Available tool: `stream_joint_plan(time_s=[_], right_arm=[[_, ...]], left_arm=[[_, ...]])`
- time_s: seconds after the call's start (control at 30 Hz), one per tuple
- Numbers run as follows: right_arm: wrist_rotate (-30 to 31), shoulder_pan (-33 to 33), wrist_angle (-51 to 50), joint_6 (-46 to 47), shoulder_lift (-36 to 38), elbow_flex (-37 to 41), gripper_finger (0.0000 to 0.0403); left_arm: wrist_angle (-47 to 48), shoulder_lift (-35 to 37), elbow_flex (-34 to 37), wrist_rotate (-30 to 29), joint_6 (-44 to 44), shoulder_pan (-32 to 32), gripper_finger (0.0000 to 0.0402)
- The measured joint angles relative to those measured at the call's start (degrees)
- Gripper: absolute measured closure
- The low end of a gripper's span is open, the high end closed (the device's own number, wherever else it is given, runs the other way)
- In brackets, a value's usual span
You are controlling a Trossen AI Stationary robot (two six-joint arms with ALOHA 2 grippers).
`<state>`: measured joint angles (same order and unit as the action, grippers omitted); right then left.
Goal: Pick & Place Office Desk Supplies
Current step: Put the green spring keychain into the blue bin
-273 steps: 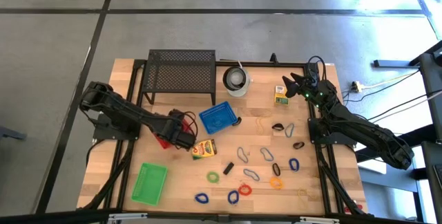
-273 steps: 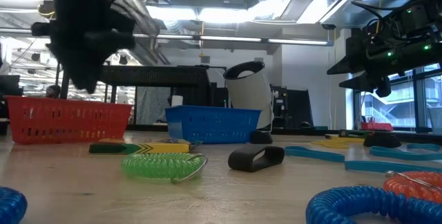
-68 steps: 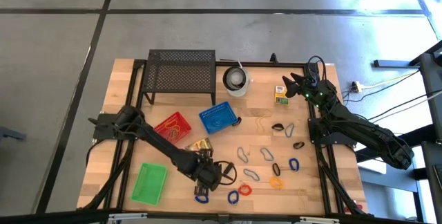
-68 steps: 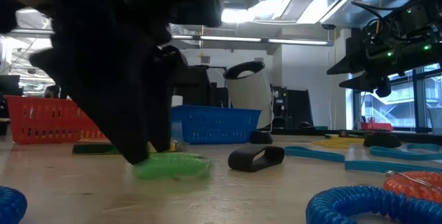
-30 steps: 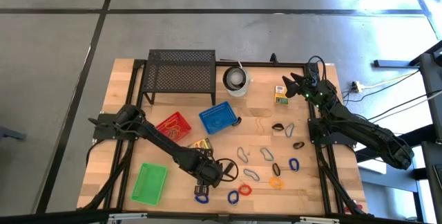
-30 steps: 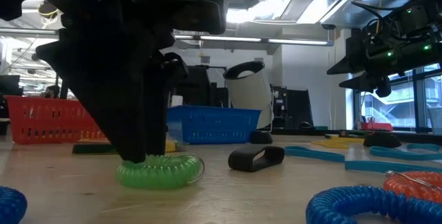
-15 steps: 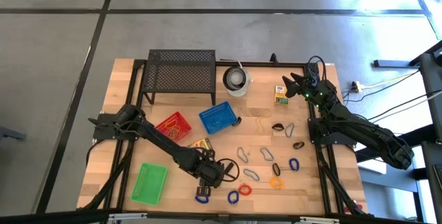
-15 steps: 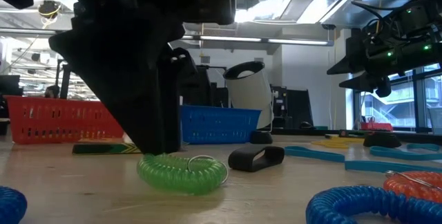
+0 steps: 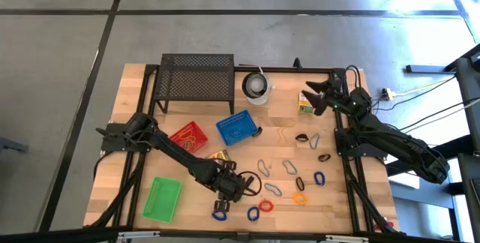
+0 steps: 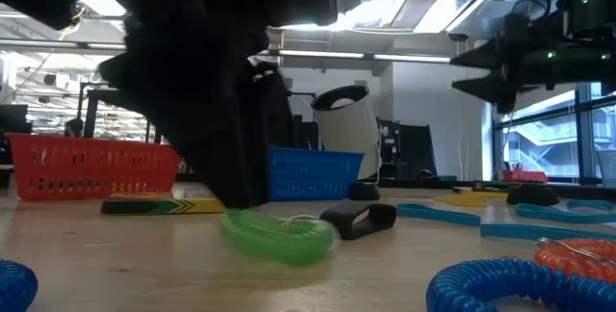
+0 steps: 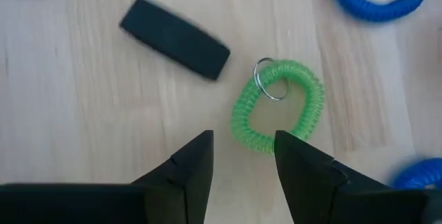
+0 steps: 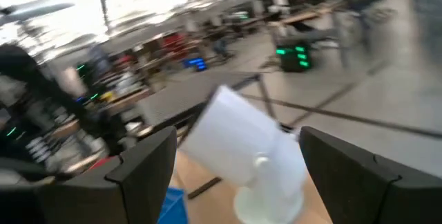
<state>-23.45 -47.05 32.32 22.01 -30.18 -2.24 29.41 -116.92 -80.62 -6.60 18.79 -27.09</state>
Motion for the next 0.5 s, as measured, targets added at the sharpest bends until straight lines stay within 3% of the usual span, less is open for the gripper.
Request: stream_joint_plan(time_s=[0.13, 0.37, 0.5], right_arm=[[-1.9, 2.6, 0.9, -2.1, 0.0, 0.0, 0.0092], [1.6, 6.9, 2.1, -4.6, 0.0, 0.0, 0.0092], [2.1, 8.3, 2.7, -5.0, 0.0, 0.0, 0.0092]], left_arm=[[-1.2, 0.0, 0.0, -1.0, -2.3, 0.5, 0.0254], [-1.8, 0.0, 0.0, -2.6, -4.4, 0.7, 0.0252], [1.7, 0.1, 0.0, -2.9, -0.8, 0.6, 0.0251]])
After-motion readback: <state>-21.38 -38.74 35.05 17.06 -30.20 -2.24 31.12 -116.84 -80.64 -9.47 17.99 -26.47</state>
